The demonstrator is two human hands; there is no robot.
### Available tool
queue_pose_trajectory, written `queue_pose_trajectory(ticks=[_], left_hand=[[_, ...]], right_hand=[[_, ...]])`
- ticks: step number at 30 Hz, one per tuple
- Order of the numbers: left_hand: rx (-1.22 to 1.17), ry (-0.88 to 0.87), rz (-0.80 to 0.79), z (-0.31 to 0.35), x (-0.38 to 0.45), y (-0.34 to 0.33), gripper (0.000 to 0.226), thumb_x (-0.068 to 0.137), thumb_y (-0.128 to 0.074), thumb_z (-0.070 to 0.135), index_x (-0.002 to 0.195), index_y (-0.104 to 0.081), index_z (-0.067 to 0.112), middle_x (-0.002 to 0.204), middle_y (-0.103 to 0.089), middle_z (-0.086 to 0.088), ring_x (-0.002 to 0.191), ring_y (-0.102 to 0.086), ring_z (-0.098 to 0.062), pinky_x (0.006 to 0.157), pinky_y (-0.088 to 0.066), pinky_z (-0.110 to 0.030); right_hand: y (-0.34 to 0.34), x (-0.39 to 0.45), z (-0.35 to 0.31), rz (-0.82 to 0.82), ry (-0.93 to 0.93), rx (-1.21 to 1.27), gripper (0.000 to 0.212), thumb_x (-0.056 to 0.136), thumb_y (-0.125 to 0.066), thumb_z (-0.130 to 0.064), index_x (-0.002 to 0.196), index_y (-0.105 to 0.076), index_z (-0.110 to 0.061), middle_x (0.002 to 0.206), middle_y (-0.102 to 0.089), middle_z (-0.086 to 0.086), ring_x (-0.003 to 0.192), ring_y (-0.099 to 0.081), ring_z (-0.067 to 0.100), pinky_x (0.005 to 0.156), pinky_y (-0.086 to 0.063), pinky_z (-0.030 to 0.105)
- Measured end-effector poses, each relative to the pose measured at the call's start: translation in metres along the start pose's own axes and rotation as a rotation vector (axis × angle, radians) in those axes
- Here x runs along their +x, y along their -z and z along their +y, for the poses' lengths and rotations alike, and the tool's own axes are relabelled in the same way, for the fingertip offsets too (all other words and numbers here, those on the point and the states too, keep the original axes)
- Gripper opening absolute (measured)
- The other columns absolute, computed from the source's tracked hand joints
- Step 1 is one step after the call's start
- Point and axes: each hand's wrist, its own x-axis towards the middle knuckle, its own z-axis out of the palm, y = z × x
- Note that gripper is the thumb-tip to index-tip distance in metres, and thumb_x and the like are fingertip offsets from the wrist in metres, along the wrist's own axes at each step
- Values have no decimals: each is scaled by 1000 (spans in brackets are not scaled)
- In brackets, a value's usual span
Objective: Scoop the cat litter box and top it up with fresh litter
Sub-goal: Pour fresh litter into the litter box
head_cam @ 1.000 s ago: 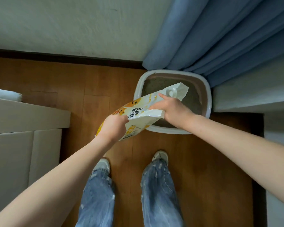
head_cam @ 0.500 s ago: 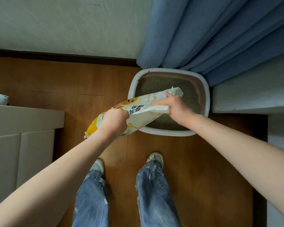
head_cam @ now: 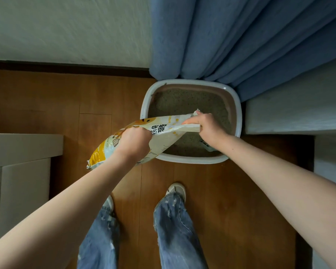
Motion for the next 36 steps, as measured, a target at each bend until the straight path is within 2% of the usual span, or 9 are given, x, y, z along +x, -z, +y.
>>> queue_pose_trajectory(ticks=[7,11,16,21,23,26,30,33,36], left_hand=[[-29,-24,-13,12,4,0,33,89,-51,6,116,-67,15,105,-68,-5,92,-64,-26,71,-47,-30],[-58,-21,-17,13,5,0,32,90,-52,7,118,-65,14,106,-67,-6,94,-63,-25,68,-44,-28],[-55,-32,-18,14,5,1,32,91,-53,8,120,-64,15,108,-66,-6,95,-63,-24,70,-45,-28],[2,-60,-1,15,3,0,29,92,-49,6,116,-64,13,103,-66,-5,92,-63,-26,70,-47,-30],[-1,-51,2,12,3,-4,29,93,-48,6,116,-63,13,103,-66,-6,92,-62,-26,67,-41,-29],[-13,-39,0,6,3,-12,29,93,-50,8,117,-66,13,104,-67,-5,92,-63,-25,70,-46,-30],[-49,-97,60,2,0,-27,32,96,-52,13,127,-59,15,109,-68,-7,95,-65,-25,75,-54,-33],[-232,-102,267,-13,-6,-45,31,95,-56,31,121,-61,14,110,-66,-7,99,-60,-28,77,-54,-39],[-293,-19,248,-40,-18,-78,72,78,-74,45,138,-45,17,132,-53,-13,119,-51,-36,102,-40,-51]], right_hand=[[8,5,12,-106,19,-121,46,89,-53,8,121,-66,-23,131,-57,15,129,-44,32,110,-35,45],[38,0,-10,-319,88,-392,43,85,-62,-14,124,-62,-32,118,-62,1,107,-55,20,92,-48,43],[27,-3,-45,-221,277,-732,46,84,-62,-36,127,-56,-20,121,-62,3,119,-52,20,117,-19,36],[-43,17,-80,-222,220,-902,46,88,-62,-19,132,-47,-13,126,-59,8,121,-51,25,112,-28,40],[-56,24,-84,-202,155,-909,32,92,-56,-10,124,-53,-15,117,-62,5,110,-57,25,91,-43,36],[-57,27,-80,-219,167,-939,28,94,-48,-1,114,-59,-18,109,-63,2,100,-61,24,66,-38,32],[-53,30,-72,-236,284,-983,27,95,-43,-1,116,-56,-13,111,-63,5,103,-61,26,69,-46,35],[-47,32,-68,-246,308,-966,26,96,-45,-6,120,-55,-11,113,-62,9,104,-60,28,79,-50,38],[-46,32,-61,-246,307,-938,26,95,-44,-5,117,-57,-10,110,-62,10,103,-59,29,80,-49,38]])
